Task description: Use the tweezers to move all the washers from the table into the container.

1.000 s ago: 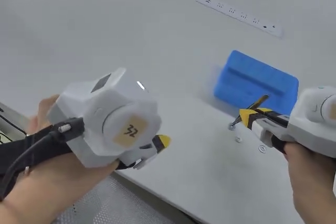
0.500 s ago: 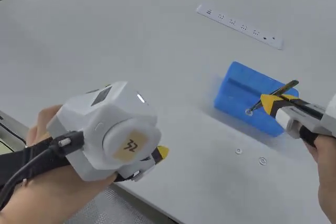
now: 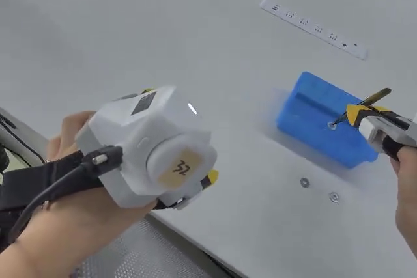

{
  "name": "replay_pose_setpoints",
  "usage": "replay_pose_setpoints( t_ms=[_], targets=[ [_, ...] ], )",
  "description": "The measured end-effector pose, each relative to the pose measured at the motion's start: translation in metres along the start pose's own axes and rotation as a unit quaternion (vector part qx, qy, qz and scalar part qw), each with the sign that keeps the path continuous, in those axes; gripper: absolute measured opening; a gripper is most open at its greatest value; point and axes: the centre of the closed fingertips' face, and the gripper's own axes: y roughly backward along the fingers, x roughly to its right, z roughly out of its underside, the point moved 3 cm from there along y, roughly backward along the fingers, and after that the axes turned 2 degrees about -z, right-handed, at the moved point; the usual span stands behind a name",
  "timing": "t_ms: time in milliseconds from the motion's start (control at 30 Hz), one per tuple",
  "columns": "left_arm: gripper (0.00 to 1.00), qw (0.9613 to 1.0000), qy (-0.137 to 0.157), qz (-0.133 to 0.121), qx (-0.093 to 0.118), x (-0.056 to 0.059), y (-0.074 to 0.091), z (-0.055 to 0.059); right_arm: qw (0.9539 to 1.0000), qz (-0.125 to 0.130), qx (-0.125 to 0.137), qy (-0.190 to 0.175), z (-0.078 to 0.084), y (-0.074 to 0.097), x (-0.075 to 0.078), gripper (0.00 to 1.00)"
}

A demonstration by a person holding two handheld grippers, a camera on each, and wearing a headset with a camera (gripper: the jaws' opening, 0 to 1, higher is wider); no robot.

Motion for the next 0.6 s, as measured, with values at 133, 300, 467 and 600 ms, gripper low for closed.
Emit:
replay_pose_setpoints(
  t_ms=[133, 300, 467, 600],
  targets=[
    [0.81, 1.0, -0.001, 0.0, -0.001, 0.0, 0.0, 0.0, 0.9998, 0.003, -0.019, 0.01, 0.011, -0.011, -0.001, 0.04],
    [0.81, 1.0, -0.007, -0.002, -0.001, 0.0, -0.001, 0.0, 0.9995, -0.003, -0.03, 0.011, 0.018, -0.014, -0.002, 0.04],
    [0.81, 1.0, -0.008, -0.002, 0.0, 0.001, 0.0, 0.0, 0.9995, -0.006, -0.03, 0.008, 0.017, -0.017, -0.005, 0.04],
    [0.8, 1.0, -0.009, -0.002, 0.0, 0.001, 0.0, 0.0, 0.9994, -0.008, -0.032, 0.002, 0.02, -0.019, -0.004, 0.04]
  ],
)
